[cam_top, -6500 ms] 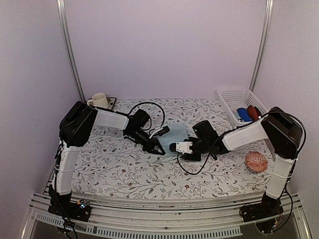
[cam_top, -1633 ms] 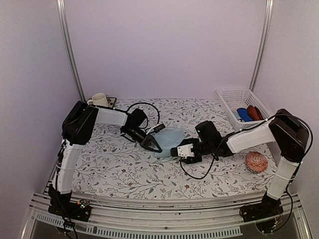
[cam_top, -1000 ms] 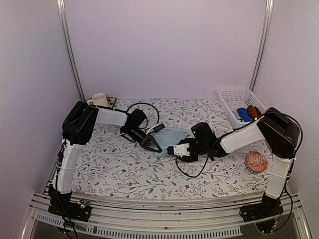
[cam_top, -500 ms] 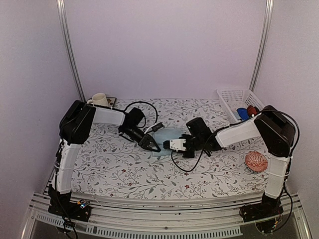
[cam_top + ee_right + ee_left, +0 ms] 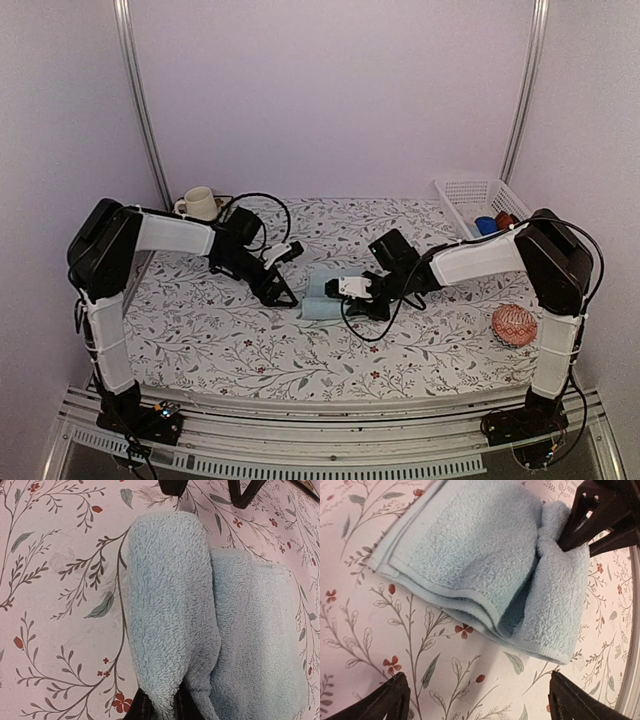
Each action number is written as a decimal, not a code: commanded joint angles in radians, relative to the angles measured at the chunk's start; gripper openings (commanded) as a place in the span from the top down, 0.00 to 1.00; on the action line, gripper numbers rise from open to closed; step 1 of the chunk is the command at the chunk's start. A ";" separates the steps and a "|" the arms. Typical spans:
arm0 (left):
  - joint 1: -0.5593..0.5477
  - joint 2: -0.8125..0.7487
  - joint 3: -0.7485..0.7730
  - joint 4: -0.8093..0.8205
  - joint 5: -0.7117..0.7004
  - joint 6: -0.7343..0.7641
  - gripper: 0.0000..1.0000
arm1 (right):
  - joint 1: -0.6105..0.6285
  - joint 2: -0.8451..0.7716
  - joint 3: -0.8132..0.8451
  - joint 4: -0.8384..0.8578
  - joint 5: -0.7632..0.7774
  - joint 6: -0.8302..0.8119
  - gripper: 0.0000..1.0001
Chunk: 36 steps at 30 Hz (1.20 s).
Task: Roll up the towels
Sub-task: Roll the towel at the center of the board.
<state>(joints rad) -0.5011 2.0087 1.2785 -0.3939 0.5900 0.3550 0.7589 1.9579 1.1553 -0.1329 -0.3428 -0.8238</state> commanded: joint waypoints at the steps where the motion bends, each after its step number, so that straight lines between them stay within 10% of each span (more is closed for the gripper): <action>1: -0.025 -0.156 -0.140 0.229 -0.120 0.068 0.03 | -0.003 0.008 0.043 -0.209 -0.124 0.063 0.95; 22: -0.274 -0.210 -0.340 0.461 -0.191 0.362 0.09 | -0.062 0.216 0.279 -0.400 -0.247 0.284 0.94; 33: -0.296 -0.103 -0.271 0.461 -0.299 0.360 0.38 | -0.095 0.232 0.299 -0.402 -0.267 0.308 0.92; 36: -0.296 -0.078 -0.248 0.441 -0.311 0.359 0.64 | -0.099 0.234 0.301 -0.404 -0.271 0.307 0.92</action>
<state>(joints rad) -0.7826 1.8874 0.9939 0.0521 0.3206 0.7120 0.6712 2.1391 1.4544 -0.4934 -0.6476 -0.5259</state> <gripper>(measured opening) 0.540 0.115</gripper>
